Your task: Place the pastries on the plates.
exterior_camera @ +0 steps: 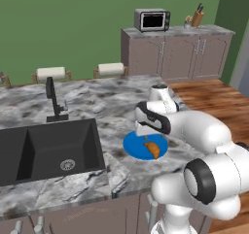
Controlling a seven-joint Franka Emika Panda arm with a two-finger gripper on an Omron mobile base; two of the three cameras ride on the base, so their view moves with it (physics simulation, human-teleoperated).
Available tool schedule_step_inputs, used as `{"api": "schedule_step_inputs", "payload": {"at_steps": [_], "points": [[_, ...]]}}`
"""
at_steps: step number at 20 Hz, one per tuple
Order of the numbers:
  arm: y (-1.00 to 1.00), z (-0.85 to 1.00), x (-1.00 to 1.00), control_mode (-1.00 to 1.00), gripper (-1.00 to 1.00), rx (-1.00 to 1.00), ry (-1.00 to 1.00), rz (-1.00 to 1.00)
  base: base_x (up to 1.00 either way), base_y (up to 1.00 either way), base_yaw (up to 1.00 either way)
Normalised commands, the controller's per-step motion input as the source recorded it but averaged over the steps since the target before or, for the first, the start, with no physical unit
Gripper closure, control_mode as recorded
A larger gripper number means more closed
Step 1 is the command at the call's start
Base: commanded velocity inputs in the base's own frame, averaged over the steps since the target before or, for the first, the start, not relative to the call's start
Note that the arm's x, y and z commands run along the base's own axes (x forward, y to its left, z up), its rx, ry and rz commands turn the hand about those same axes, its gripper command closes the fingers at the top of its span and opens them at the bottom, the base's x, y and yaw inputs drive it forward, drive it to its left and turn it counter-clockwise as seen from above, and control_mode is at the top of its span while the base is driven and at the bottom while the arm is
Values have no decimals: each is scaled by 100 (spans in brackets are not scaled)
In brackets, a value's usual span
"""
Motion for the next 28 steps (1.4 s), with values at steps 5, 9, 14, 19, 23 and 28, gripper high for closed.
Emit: {"api": "schedule_step_inputs", "payload": {"at_steps": [5, 9, 14, 19, 23, 28], "points": [[-5, 45, -80, -100, -100, 4, 0, 0, 0, 0, 0], [-7, 39, -66, -100, -100, 5, 0, 0, 0, 0, 0], [-5, 29, -50, -100, -100, 2, 0, 0, 0, 0, 0], [-1, 23, -47, -100, -100, 0, 0, 0, 0, 0, 0], [0, 7, -55, -100, -100, 0, 0, 0, 0, 0, 0], [0, 1, -36, -100, -100, 0, 0, 0, 0, 0, 0]]}}
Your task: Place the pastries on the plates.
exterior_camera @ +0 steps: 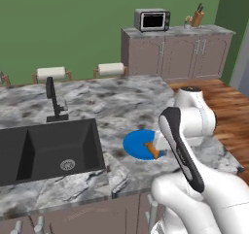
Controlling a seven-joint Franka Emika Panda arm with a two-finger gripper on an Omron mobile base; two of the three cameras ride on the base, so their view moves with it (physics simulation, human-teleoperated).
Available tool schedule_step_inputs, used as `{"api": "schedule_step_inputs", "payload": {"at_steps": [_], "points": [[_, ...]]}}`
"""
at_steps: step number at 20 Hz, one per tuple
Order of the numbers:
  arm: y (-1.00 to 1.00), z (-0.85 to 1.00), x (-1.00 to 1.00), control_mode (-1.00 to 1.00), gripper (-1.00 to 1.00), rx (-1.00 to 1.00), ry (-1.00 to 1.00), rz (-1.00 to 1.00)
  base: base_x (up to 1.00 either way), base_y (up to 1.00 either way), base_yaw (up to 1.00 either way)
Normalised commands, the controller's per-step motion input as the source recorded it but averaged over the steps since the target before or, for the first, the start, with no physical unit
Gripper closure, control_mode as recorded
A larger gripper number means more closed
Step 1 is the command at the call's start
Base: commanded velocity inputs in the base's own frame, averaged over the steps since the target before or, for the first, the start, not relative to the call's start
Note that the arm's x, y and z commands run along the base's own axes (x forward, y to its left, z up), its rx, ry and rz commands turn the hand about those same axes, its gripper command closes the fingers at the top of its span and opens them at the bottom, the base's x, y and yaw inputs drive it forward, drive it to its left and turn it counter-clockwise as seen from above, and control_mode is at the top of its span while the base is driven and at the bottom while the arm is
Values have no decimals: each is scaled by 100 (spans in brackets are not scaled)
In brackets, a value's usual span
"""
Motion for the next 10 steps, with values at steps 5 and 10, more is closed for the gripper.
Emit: {"api": "schedule_step_inputs", "payload": {"at_steps": [5, 10], "points": [[0, 0, -2, -100, -100, 0, 1, 0, 0, 0, 0], [0, 0, 0, -100, -100, 0, 3, 0, 0, 0, 0]]}}
